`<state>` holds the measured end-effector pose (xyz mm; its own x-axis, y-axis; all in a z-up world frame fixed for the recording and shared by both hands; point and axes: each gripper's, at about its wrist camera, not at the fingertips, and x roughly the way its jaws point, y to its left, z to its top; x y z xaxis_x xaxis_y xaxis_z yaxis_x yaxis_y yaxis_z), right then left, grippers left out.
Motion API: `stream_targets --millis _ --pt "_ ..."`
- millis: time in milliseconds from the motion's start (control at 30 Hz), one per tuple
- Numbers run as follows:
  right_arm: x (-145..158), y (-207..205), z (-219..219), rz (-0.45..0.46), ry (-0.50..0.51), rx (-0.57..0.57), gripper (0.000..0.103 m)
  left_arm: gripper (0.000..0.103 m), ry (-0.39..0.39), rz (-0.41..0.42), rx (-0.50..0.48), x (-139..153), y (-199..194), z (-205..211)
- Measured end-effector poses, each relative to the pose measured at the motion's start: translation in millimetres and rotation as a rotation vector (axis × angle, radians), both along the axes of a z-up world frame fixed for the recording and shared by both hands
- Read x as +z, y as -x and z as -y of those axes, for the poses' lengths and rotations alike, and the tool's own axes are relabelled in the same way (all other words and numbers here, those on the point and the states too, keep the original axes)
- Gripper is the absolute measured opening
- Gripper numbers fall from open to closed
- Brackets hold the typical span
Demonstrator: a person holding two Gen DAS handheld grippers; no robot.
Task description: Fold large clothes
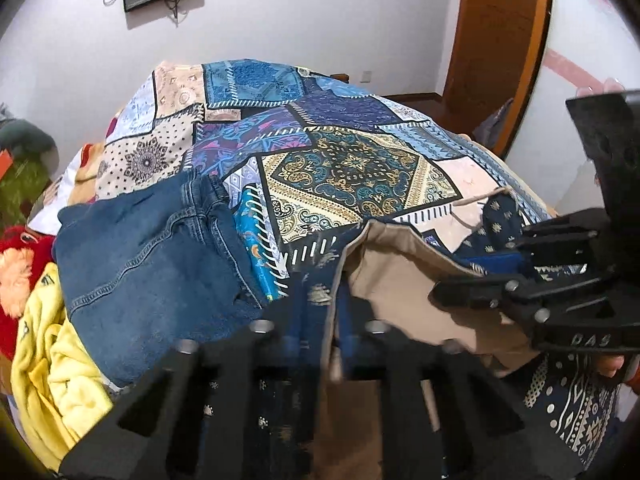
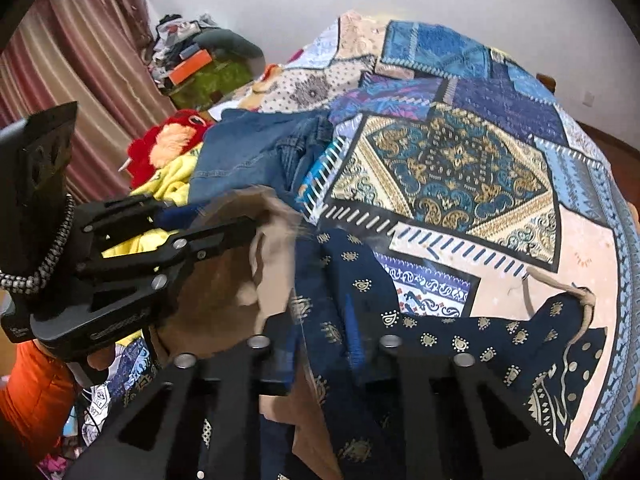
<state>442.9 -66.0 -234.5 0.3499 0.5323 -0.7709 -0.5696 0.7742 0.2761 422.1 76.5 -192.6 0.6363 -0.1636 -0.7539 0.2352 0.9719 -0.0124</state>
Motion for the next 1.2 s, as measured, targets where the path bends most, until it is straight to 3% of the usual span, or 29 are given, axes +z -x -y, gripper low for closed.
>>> stream_targets --millis 467,800,1200 --pt "62.8 81.8 45.4 0.107 -0.060 -0.002 0.009 0.006 0.093 0.087 -0.073 61.6 94.4 16.5" --pt "67.4 153.6 73.2 0.113 -0.023 -0.002 0.009 0.006 0.107 0.021 -0.125 53.7 156.9 35.3" --pt "98.2 200.6 101.0 0.177 -0.039 -0.005 0.010 0.010 0.119 0.031 -0.137 72.6 207.2 40.7"
